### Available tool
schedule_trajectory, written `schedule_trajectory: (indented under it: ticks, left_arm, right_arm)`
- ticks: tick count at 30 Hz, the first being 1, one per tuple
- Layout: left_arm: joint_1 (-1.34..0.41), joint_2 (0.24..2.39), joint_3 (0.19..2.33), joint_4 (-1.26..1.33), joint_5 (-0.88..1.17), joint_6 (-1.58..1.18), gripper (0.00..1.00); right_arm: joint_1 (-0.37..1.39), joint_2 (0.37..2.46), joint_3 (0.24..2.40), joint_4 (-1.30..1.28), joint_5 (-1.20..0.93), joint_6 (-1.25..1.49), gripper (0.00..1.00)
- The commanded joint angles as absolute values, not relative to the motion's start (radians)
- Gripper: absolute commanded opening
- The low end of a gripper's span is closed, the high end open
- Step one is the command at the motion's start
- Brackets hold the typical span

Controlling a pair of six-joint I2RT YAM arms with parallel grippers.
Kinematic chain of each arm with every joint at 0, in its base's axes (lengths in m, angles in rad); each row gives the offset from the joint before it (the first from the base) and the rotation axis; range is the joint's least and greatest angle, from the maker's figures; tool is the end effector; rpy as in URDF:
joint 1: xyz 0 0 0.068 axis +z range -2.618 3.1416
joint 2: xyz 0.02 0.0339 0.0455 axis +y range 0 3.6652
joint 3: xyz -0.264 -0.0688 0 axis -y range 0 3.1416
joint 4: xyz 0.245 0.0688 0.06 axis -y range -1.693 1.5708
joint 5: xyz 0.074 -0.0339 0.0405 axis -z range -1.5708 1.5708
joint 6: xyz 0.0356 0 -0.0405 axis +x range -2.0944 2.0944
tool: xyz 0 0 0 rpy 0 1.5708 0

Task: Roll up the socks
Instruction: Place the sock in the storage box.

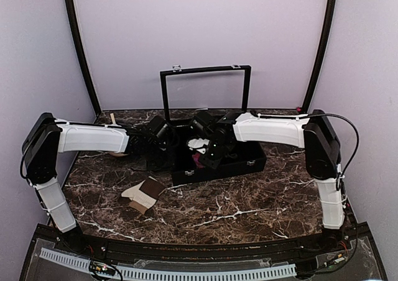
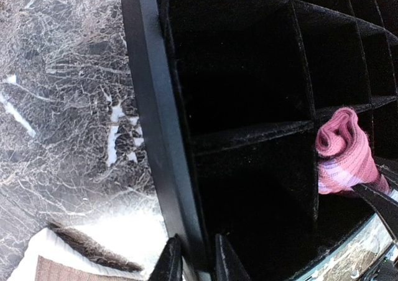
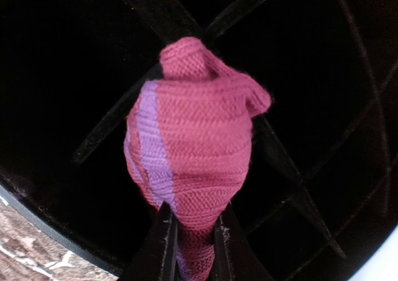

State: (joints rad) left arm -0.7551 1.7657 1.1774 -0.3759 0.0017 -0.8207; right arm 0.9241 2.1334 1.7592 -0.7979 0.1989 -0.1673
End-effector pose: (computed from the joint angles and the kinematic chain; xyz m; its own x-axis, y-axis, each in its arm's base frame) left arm 0.2699 -0.2541 0.1964 -0.9098 -0.1484 -0.3876 0.0300 0.9079 -0.4180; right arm 0.2786 0.3573 0.2027 -0.4250 -0.8338 -0.3525 -0.8183 0.5203 -0.2442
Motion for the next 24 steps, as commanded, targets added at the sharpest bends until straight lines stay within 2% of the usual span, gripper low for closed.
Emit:
schedule_trajectory:
  ticks: [1,14,24]
  left_arm:
    - [-0.796,1.703,1.163,-0.388,0.140,-0.736,0.05]
    - [-0.795,1.704,1.179,-0.421,0.111,-0.717,0.06]
    - [-0.796,1.728,1.204,-0.429,0.115,-0.706,0.06]
  right_arm:
    - [0.892,2.185,1.834,-0.967,0.109,-0.111,0.00]
    - [0.798,2.313,2.016,-1.099,0.002,-0.103,0.00]
    - [0.776,2.364,2.035,-1.100,-0.067,-0.096,0.00]
